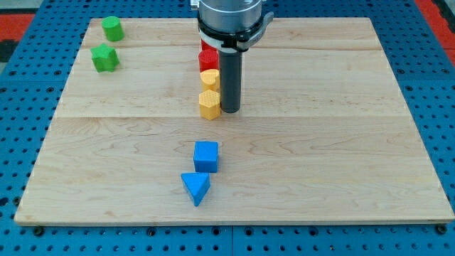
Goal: Move the blue cube towards center left
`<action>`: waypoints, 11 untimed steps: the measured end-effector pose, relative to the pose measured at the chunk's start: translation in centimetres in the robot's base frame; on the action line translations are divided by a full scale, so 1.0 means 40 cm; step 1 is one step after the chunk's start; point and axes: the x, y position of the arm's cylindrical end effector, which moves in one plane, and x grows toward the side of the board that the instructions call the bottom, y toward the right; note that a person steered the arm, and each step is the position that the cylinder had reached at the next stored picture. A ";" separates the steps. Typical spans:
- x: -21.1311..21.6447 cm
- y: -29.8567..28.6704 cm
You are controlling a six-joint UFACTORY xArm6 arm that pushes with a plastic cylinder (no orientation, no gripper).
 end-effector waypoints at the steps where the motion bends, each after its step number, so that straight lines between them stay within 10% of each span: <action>1: 0.036 0.157; 2: 0.180 0.260; 4: 0.327 -0.017; 11: 0.000 -0.449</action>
